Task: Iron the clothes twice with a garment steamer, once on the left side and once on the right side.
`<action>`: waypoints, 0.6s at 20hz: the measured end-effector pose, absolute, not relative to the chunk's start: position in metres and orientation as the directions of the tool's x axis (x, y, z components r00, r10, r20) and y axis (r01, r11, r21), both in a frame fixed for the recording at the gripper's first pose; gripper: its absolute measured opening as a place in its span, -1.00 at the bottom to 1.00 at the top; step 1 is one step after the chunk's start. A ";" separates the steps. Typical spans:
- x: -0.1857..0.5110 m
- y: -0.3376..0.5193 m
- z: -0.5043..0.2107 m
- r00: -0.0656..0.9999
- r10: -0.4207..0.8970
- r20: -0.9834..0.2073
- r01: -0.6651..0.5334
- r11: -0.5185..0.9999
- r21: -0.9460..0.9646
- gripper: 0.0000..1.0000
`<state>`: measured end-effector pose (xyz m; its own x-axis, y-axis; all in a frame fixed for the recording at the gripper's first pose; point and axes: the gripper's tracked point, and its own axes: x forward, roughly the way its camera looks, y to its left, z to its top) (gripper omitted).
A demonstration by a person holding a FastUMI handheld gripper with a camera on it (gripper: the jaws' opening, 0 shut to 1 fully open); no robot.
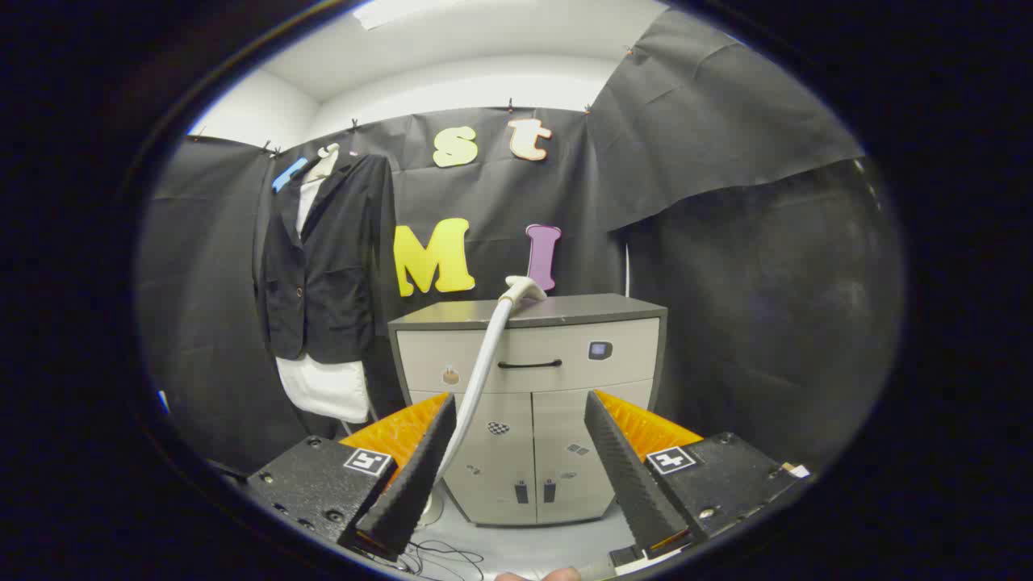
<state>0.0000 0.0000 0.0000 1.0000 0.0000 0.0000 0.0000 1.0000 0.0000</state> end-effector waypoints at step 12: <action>0.014 0.006 0.002 1.000 -0.004 -0.012 0.004 1.000 0.018 0.99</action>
